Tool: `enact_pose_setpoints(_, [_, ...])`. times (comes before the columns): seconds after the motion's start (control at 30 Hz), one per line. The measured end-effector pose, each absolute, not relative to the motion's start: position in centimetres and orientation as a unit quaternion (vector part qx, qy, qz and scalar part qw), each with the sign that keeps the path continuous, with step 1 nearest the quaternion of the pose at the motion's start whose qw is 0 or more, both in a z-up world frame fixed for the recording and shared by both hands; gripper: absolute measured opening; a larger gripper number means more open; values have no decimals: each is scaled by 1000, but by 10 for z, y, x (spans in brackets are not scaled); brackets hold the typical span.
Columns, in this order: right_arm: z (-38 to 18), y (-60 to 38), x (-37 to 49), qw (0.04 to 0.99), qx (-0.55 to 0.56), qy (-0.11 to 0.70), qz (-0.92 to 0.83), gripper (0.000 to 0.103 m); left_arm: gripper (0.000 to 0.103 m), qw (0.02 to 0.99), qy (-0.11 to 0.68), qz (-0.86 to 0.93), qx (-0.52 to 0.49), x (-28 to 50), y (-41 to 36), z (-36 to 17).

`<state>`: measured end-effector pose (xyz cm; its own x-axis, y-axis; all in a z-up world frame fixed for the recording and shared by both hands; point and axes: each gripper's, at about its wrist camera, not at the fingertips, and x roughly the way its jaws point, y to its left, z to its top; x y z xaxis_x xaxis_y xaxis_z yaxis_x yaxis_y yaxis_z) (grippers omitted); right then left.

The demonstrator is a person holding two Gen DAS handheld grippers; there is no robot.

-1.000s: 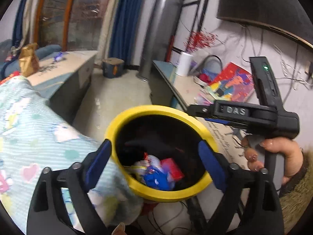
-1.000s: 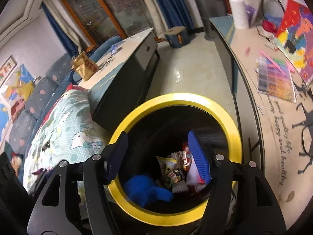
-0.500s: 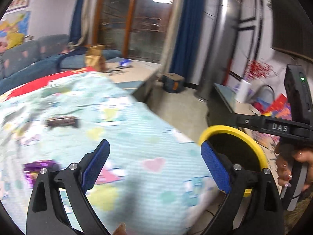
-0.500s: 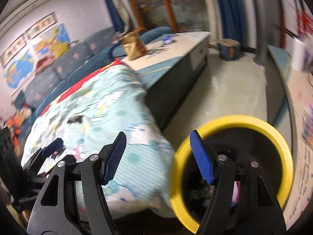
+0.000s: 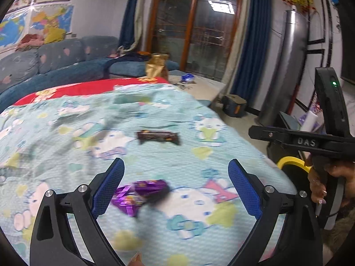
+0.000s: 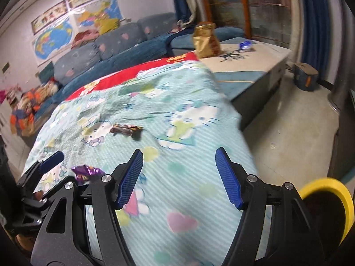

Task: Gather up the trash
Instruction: 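Move both open tools back over the purple wrapper and chocolate bar, then grasp the purple wrapper with the left gripper while the right grasps the chocolate bar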

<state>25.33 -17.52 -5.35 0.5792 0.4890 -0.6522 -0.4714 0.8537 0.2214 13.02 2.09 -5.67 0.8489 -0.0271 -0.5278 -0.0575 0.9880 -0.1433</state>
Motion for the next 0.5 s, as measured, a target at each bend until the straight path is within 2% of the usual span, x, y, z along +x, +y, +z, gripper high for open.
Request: enact_pose_setpoints(0.5, [-79,-44,299,841,-112,400,346,56,91,927,352,-9,-132,146,70,-90])
